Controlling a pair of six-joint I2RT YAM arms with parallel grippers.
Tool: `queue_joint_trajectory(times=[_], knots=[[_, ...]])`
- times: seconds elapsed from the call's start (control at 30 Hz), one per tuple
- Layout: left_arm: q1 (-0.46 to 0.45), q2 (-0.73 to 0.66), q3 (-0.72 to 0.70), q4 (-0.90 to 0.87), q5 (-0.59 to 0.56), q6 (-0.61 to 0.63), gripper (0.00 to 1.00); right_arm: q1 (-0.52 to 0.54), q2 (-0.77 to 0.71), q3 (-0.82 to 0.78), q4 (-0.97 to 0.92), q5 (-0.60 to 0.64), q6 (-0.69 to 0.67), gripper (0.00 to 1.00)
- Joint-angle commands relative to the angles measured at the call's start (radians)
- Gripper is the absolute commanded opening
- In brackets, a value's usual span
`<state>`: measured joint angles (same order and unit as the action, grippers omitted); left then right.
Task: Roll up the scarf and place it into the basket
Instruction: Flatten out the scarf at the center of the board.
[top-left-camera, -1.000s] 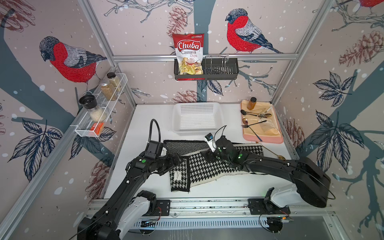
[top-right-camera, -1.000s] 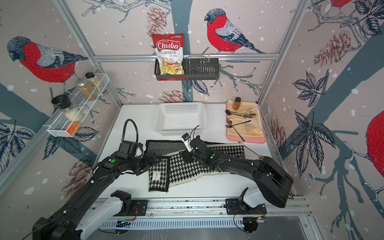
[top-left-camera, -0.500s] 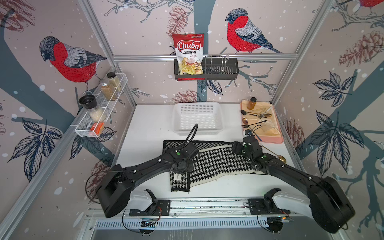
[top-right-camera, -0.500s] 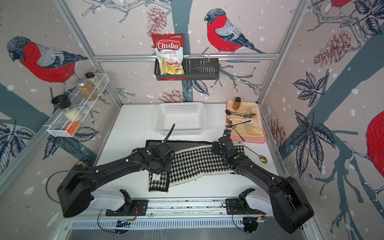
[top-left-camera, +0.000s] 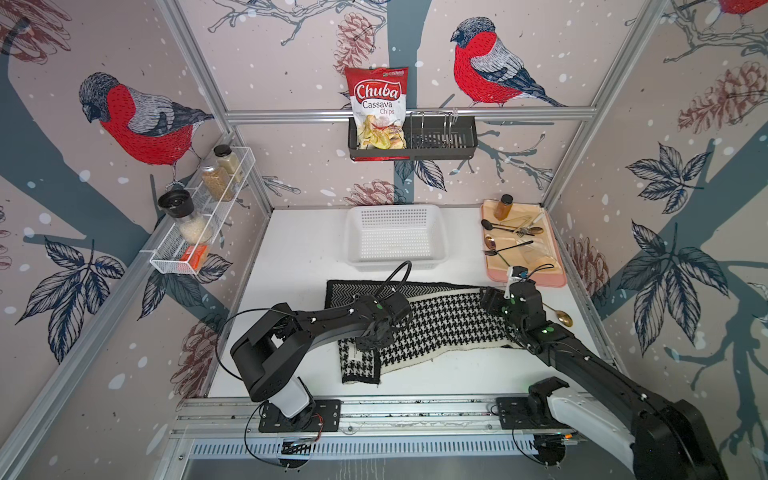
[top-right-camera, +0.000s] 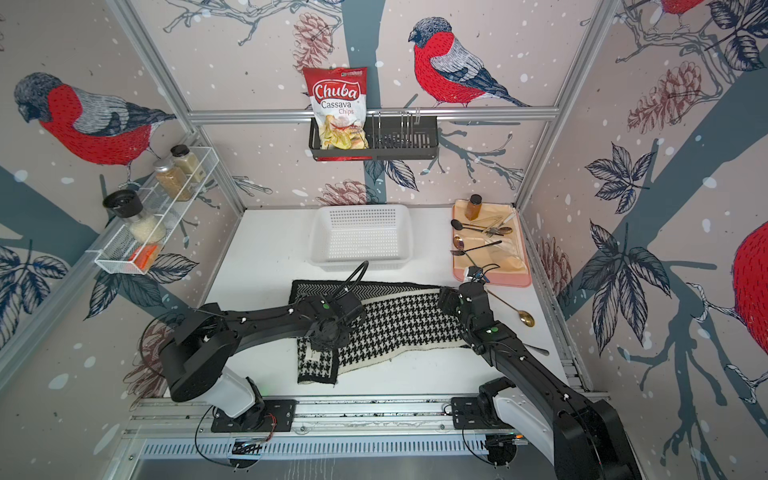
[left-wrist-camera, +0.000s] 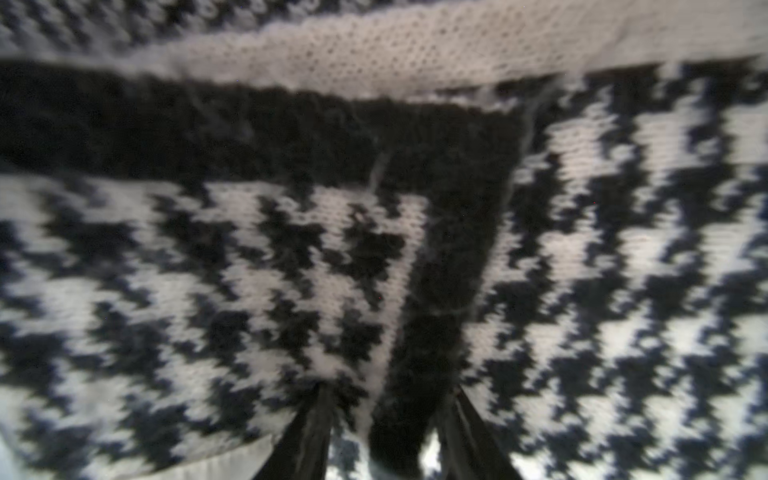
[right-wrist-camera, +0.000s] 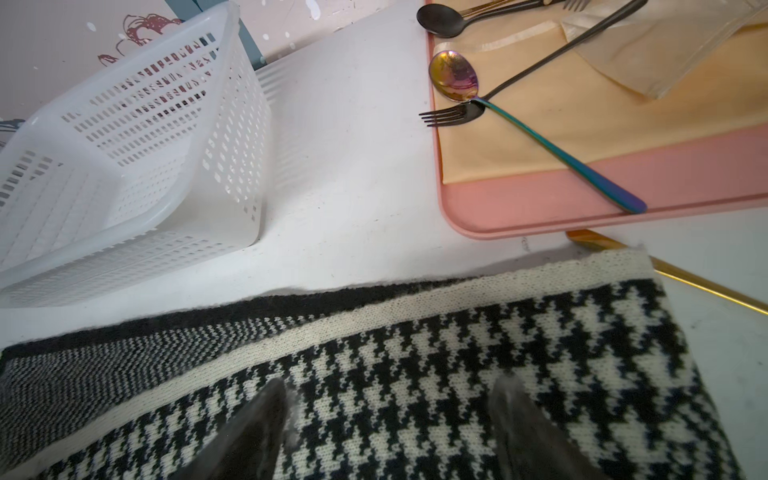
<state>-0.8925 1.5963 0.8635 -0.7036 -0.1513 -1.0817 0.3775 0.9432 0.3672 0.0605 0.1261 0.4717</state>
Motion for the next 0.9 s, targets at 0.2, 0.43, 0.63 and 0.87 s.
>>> queue_joint_trajectory(times=[0.2,0.43,0.63,0.87], knots=[[0.000,-0.066,0.031,-0.152,-0.118,-0.050,0.00,-0.004,-0.002,0.012,0.009,-0.018,-0.006,0.78],[0.006,-0.168,0.270,-0.329,-0.234,0.065,0.00,-0.009,0.006,0.041,0.001,0.004,-0.010,0.78],[0.025,-0.163,0.460,-0.293,-0.158,0.326,0.00,-0.024,0.045,0.094,-0.050,0.040,-0.006,0.78],[0.046,-0.117,0.547,0.007,0.158,0.529,0.00,-0.114,0.069,0.166,-0.181,0.133,0.016,0.78]])
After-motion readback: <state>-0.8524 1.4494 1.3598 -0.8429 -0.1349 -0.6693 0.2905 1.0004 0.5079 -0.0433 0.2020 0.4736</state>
